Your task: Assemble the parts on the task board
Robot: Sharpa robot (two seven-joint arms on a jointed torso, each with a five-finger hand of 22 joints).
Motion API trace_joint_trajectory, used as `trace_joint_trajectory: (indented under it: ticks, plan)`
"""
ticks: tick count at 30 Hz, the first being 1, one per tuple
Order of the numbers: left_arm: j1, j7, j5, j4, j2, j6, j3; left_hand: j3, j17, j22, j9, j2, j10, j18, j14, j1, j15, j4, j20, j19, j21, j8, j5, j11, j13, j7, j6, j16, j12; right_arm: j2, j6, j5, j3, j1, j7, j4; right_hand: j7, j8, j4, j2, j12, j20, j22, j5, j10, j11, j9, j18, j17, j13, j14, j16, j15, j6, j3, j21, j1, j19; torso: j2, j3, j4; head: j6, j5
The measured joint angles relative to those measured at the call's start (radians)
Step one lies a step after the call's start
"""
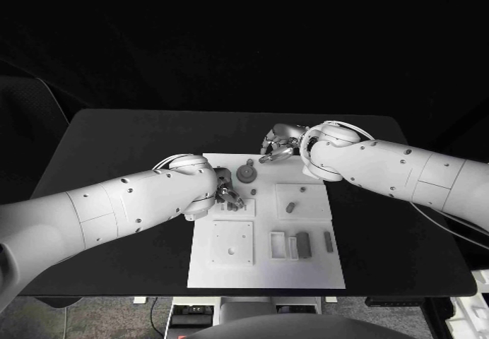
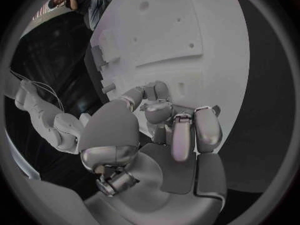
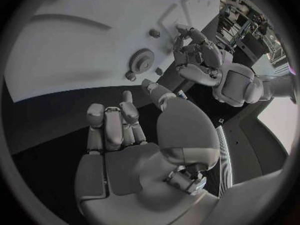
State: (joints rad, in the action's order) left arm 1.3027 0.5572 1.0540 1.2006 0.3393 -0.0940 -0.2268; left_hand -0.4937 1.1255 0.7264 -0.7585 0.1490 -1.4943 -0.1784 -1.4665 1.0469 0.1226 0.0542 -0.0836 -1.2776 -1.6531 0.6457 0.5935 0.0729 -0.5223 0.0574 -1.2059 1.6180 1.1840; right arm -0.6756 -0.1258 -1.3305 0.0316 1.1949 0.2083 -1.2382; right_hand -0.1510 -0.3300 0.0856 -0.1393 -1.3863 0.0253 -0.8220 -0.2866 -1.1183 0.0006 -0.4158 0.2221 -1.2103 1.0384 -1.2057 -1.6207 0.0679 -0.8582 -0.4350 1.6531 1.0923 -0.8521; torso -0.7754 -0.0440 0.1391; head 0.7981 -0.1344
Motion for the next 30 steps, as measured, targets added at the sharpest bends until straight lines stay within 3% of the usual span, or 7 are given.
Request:
trace_joint_trajectory:
  ticks: [30]
  plan:
    - [0.001,0.002,0.023,0.012,0.002,0.015,-0.003,0.0,-0.005,0.0,0.003,0.003,0.0,0.0,0.002,0.003,0.002,0.0,-0.001,-0.001,0.0,0.0,-0.001,0.0,0.0,0.0,0.0,0.0,0.0,0.002,0.001,0.0,0.0,-0.001,0.0,0.001,-0.003,0.0,0.0,0.0,0.0,0.0,0.001,0.0,-0.002,-0.002,0.001,0.0,0.0,0.0,-0.002,-0.004,-0.002,0.003,0.0,0.0,0.0,0.0,0.0,0.0001,-0.0001,-0.001,0.002]
